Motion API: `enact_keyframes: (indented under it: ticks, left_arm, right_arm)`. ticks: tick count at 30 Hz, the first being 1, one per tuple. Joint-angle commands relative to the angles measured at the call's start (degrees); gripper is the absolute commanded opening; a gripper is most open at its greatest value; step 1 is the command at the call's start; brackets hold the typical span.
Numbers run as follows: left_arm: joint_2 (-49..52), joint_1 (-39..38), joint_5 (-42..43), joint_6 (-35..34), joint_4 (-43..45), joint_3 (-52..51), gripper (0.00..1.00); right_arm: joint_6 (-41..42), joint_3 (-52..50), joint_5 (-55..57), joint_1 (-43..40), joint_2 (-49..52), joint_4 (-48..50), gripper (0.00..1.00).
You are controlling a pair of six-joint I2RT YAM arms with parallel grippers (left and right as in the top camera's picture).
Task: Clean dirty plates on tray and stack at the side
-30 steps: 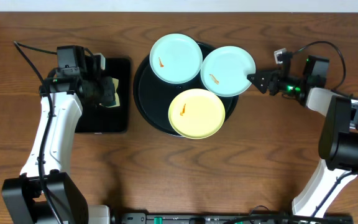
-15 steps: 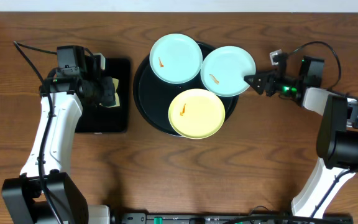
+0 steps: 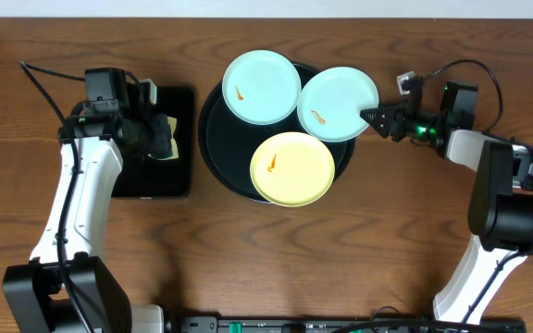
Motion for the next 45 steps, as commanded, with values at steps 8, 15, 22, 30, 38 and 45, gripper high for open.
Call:
enact_keyframes:
  ticks: [8,15,22,30,38,45]
  left_arm:
    - [0.44,-0.04,0.26,0.00,-0.11,-0.63,0.10]
    - [0.44,-0.04,0.26,0.00,-0.11,-0.63,0.10]
    - [0.39,-0.04,0.26,0.00,0.76,-0.59,0.10]
    - [0.39,-0.04,0.28,0.02,1.29,-0.59,0.10]
    - [0.39,-0.04,0.28,0.00,1.60,-0.59,0.10]
    - [0.39,-0.04,0.28,0.00,1.11,-0.61,0.10]
  right_arm:
    - [5.40,0.17,-1.14,0.15,0.61,2.08,0.35]
    - [5.40,0.17,-0.68,0.15,-1.07,1.40,0.27]
    - [4.68,0.17,4.28,0.15,-3.50,-2.71,0.19]
    - [0.74,0.17,14.49,0.81,-9.35,-9.49,0.17]
    - [-2.25,0.17,27.61,5.53,-14.67,-14.80,0.08]
    - [-5.64,0.17,46.53,12.07,-14.73,-16.61,0.51]
